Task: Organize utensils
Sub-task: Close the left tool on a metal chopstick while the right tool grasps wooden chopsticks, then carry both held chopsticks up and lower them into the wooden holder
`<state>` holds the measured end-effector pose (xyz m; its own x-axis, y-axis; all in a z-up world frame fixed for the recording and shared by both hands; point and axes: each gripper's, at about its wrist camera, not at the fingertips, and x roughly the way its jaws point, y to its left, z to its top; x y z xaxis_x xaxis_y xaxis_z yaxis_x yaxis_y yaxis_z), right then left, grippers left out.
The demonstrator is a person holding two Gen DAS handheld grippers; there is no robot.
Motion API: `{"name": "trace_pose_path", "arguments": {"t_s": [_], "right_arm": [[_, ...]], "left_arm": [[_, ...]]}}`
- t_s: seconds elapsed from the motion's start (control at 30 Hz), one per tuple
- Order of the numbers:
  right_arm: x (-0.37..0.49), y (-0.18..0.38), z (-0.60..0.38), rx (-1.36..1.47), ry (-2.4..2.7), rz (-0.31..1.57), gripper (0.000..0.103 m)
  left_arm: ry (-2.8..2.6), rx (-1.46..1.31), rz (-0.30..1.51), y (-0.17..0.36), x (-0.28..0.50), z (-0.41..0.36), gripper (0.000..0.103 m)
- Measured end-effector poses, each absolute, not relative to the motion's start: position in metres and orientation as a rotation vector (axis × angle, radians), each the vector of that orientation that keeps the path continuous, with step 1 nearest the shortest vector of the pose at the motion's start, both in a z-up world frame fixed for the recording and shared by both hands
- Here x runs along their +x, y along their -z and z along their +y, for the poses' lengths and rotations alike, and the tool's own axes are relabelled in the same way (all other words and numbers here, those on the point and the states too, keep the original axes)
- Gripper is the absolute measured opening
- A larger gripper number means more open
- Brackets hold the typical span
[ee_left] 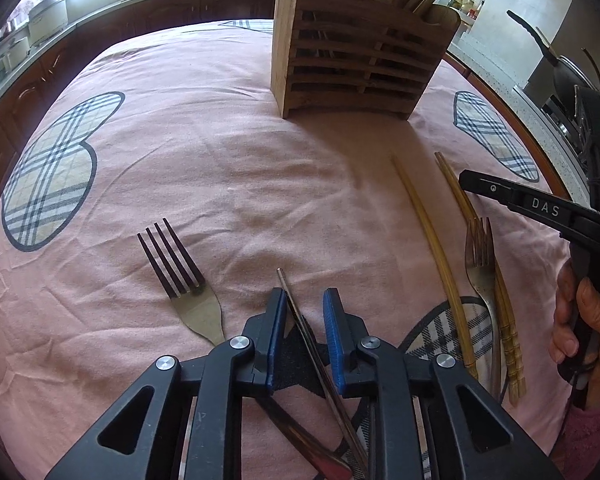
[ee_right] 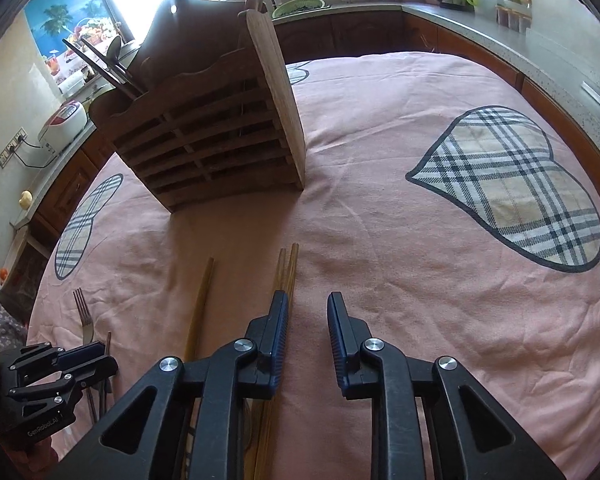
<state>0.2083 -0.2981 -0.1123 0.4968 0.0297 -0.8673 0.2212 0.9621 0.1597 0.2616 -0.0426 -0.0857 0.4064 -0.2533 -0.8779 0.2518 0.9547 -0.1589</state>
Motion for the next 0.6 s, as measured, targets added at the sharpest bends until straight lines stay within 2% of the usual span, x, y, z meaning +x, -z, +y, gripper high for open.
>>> {"name": "trace_pose_path", "arguments": {"t_s": [0.1, 0.6], "right_arm": [[0.215, 0.117, -0.296, 0.242, 0.122, 1.063, 0.014], [0.237, 0.121, -0.285, 0.179, 0.096, 1.109, 0.011]], "left_arm": [[0.313, 0.002, 1.104, 0.086, 0.263, -0.041, 0.010], [0.323, 0.015, 1.111, 0.085, 0.263, -0.041, 0.010]]}}
